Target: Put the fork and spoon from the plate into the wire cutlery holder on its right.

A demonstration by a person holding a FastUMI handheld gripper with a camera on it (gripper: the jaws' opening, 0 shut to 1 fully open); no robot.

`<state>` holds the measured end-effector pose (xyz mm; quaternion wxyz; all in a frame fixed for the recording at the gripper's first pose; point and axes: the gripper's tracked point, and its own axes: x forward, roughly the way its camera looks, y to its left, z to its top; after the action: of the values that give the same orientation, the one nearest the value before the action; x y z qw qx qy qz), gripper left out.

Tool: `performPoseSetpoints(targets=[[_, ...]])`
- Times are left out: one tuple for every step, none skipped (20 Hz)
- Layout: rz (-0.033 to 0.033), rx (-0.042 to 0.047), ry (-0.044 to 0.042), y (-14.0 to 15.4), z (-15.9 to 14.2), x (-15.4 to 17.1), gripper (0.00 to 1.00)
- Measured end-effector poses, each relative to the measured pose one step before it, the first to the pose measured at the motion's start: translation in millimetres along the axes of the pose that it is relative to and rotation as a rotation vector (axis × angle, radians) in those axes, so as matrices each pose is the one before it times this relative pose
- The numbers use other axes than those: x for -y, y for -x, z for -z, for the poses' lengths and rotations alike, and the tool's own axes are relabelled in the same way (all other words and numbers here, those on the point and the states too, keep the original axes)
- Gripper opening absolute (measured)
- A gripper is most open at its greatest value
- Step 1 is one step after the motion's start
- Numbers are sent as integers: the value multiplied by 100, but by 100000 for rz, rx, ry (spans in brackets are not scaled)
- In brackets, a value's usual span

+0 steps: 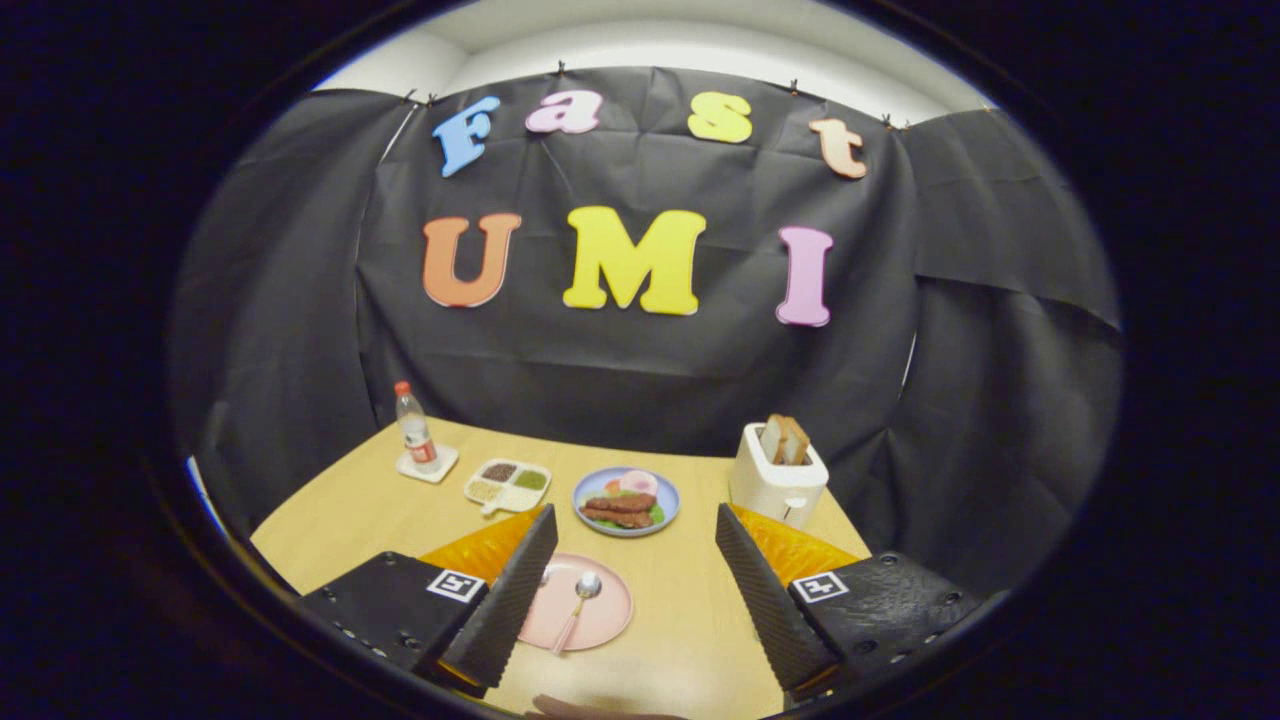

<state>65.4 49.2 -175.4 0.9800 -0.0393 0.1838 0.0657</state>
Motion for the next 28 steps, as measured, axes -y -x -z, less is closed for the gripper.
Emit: performPoseSetpoints(targets=[[113, -3262, 270, -1168, 1766, -643, 96], [186, -3552, -181, -1034, 1535, -536, 95], [66, -3738, -451, -1132, 1888, -664, 95], [373, -3519, -676, -983, 1590, -575, 95], [298, -3396, -597, -1193, 1660, -453, 95], [812, -2915, -100, -1222, 1307, -392, 94], [836, -2619, 277, -1232, 1405, -381, 95], [898, -2587, 552, -1296, 1159, -257, 94], [363, -2565, -161, -1191, 1212, -248, 95], [280, -2434, -826, -966, 1028, -193, 95], [-289, -1878, -968, -1021, 853, -238, 94], [318, -1679, -299, -832, 618, -125, 91], [981, -1545, -166, -920, 777, 56, 90], [-222, -1247, -569, -524, 434, -130, 86], [-1342, -1332, -793, -649, 523, -539, 85], [-1621, -1090, -134, -485, 289, -416, 83], [-710, -1136, 761, -363, 370, -191, 82], [-378, -1122, 737, -377, 301, -165, 80], [-495, -764, 653, -473, 198, -286, 76], [815, -1165, 318, -381, 127, -33, 72], [253, -1708, -767, -308, 414, -129, 66], [-438, -2054, -1105, -224, 323, -368, 59], [153, -1911, -941, -404, 318, -104, 56], [176, -2504, -1001, -195, 314, -58, 50], [-858, -1745, -1181, -203, 279, -292, 47], [-707, -1982, -939, -218, 180, -191, 41], [-1426, -1001, -705, -160, 154, -243, 41], [-820, -449, -297, -25, -29, -186, 40]])
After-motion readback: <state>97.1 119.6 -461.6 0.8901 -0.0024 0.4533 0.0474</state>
